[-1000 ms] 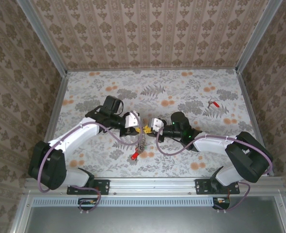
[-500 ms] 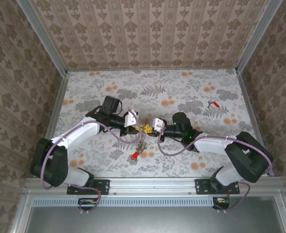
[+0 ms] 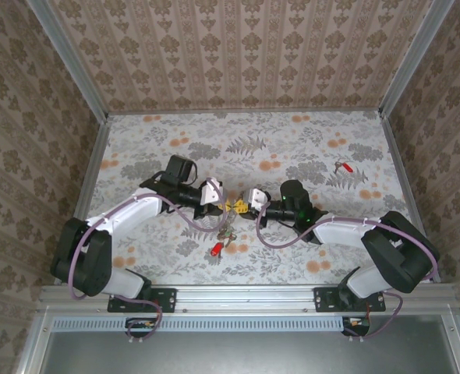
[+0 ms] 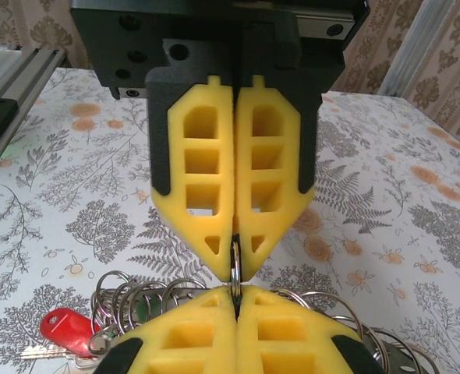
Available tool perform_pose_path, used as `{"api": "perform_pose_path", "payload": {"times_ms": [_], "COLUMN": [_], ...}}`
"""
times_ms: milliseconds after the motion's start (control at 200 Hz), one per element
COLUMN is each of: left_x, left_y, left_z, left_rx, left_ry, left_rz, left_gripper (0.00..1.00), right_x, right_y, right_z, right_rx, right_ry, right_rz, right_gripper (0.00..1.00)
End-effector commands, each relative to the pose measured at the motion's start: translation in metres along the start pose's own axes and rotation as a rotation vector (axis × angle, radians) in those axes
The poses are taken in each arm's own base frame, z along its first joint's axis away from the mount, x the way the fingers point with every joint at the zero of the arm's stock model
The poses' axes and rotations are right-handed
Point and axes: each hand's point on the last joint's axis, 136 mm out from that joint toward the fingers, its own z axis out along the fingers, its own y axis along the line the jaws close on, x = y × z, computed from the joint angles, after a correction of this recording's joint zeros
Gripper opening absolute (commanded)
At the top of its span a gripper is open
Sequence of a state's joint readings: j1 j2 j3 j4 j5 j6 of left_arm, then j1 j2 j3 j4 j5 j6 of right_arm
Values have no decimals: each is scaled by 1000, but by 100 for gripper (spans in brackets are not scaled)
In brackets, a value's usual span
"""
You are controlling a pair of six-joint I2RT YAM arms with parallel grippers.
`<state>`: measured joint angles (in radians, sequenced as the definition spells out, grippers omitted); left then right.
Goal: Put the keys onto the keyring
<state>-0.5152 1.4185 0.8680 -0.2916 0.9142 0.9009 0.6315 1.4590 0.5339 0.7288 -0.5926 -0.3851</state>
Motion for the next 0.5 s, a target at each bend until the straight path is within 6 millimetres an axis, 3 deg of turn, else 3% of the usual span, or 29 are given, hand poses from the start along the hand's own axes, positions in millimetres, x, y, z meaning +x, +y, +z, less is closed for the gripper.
{"api": "perform_pose_path", "payload": {"times_ms": [0,135,210,325,420,435,495], "left_x": [-9,-9,-11,-15,-12,-11,-6], "left_y": [-4,-3,0,9,14,14,15], "left_z": [-2,-3,-5,-9,-10,-11,-12], "left_rx": [24,29,8,-44,-80,-86,-105], "left_ry": [-46,-30,-24,11,89,102,162], "left_rz": [39,32,15,-22,-47,-46,-35], "left_gripper": [1,0,0,0,0,0,0], "right_x": [-12,-9,-4,1,4,-5,-5], "right_y": [-1,-3,-7,-19,-27,-30,-34], "right_z": [-4,-4,-5,-11,-20,-25,-34], "right_rx": [-3,13,45,125,164,175,191], "right_ry": [-49,-37,-18,11,10,-10,-10], "right_rz": [-11,-7,-7,-8,0,-12,-10], "right_gripper": [0,0,16,31,36,36,36]}}
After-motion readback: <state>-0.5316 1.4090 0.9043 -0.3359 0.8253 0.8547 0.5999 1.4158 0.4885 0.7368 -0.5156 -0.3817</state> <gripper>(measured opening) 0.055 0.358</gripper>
